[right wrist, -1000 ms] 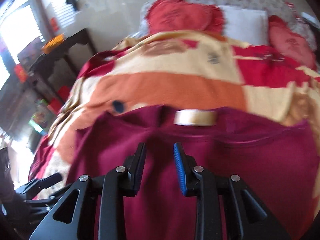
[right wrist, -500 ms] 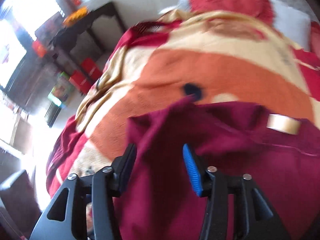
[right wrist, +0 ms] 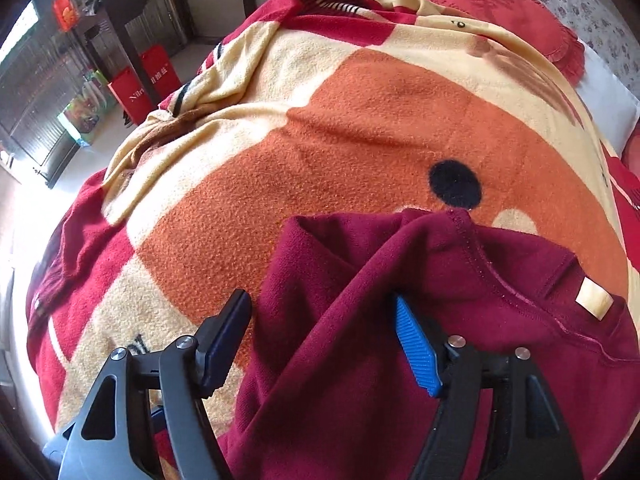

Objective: Fold small clothes

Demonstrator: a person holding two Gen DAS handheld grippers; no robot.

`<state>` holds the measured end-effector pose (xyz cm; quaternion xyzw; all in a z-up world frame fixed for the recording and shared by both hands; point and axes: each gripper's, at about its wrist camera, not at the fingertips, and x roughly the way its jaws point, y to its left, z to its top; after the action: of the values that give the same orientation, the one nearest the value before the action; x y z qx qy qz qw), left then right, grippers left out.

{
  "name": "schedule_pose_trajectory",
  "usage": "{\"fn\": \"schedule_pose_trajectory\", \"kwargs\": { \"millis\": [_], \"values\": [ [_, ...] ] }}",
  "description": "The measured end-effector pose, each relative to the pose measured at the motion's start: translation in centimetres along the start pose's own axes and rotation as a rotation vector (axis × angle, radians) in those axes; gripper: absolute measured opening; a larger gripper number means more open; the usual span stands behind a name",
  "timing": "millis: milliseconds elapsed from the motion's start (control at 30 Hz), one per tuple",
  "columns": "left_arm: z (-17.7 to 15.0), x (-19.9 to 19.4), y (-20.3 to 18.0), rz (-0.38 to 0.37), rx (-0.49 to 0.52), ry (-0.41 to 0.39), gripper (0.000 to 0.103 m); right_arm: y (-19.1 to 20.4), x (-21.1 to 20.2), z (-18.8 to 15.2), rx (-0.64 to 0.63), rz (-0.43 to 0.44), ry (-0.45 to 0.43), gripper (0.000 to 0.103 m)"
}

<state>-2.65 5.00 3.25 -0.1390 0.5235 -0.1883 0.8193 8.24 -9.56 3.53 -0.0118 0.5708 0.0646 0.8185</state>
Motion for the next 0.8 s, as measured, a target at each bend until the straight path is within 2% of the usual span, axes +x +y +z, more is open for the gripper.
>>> {"fn": "schedule_pose_trajectory", "kwargs": {
  "millis": [33, 100, 200, 267, 367, 533, 600, 667, 733, 800],
  "values": [
    [0.0, 0.0, -0.1, 0.002, 0.002, 0.001, 0.082, 0.1, 0.0, -0.2, -0.006, -0.004, 0.0, 0.053],
    [0.1, 0.1, -0.1, 0.004, 0.004, 0.003, 0.082, -0.1, -0.2, -0.2, -0.003, -0.011, -0.011, 0.044],
    [0.2, 0.2, -0.3, 0.012, 0.008, 0.003, 0.082, -1.0, -0.7, -0.6, 0.015, 0.004, -0.035, 0.025],
    [0.3, 0.2, -0.7, 0.017, 0.018, 0.001, 0.082, -1.8, -1.7, -1.2, 0.025, 0.051, -0.057, 0.01],
    [0.4, 0.3, -2.0, 0.0, 0.064, -0.008, 0.082, -3.2, -3.1, -1.8, 0.06, 0.119, -0.089, 0.003],
    [0.6, 1.2, -4.0, -0.028, 0.116, 0.002, 0.082, -5.8, -5.5, -2.8, 0.143, 0.218, -0.141, 0.0],
    [0.9, 1.6, -4.2, -0.043, 0.112, 0.004, 0.075, -6.8, -6.4, -3.1, 0.177, 0.25, -0.155, 0.0],
    [1.2, 2.3, -4.4, -0.104, 0.083, 0.029, 0.046, -7.6, -7.0, -3.4, 0.199, 0.268, -0.165, 0.0],
    [1.4, 2.5, -4.8, -0.126, 0.08, 0.034, 0.037, -8.2, -7.2, -3.5, 0.221, 0.282, -0.163, 0.0],
    [1.1, 2.2, -5.9, -0.134, 0.118, 0.012, 0.029, -8.7, -7.3, -3.6, 0.227, 0.284, -0.159, 0.0]
  ]
}}
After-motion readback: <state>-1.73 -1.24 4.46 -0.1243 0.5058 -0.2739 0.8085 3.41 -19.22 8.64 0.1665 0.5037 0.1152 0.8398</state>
